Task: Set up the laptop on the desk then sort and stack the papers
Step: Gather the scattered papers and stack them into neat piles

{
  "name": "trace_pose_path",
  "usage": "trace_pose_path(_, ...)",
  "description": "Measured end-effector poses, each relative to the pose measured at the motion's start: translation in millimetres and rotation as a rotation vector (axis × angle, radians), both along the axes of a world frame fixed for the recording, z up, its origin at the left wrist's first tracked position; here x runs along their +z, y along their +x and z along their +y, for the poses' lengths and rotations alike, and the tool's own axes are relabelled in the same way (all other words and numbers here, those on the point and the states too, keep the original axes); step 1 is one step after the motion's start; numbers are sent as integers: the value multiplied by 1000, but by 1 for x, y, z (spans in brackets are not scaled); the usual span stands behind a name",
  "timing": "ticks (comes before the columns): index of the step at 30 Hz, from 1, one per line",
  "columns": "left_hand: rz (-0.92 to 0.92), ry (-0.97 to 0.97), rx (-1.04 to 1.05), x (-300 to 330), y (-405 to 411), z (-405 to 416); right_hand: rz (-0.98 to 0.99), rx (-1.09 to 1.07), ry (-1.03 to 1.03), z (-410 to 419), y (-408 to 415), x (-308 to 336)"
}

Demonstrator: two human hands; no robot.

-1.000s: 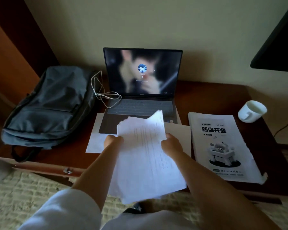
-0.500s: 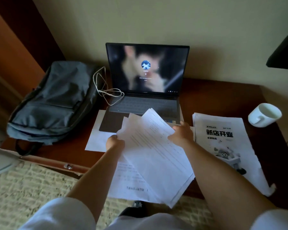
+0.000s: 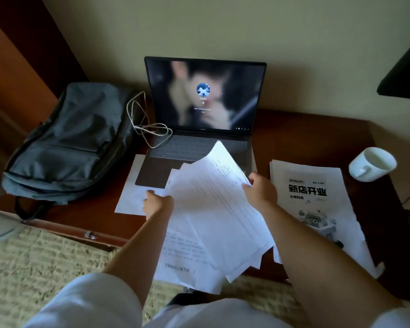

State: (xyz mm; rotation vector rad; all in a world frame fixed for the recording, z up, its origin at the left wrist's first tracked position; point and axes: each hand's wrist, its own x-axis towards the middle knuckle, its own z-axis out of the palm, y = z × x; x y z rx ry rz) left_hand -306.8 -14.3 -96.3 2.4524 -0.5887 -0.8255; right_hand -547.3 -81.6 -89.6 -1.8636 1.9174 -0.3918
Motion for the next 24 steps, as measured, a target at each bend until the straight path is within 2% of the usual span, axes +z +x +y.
trace_pose_path(5,-87,139,-87,1,3,8,-168,-212,102,17,0,0)
trace_pose_path(13,99,151,-192,10,17,24,-329,-426,230,41,-1,-9)
trace_pose_path(16,30,90,-261,9,20,33,-404,-476,222,49,-3,-10)
trace_pose_path(19,123,-17,-120,16,12,43,-526,-545,153,64,-8,-7)
trace_pose_path(20,133,63,-139,21,5,49,-562,-578,146,70,-12,-6)
trace_pose_path(22,-159,222,-493,20,-12,75,-622,-619,183,80,-21,-2)
trace_pose_path(23,-265,295,-520,22,-21,81,-640,-611,221,86,-25,0)
trace_pose_path(24,-265,291,-543,22,-25,88,-632,-575,259,92,-29,0)
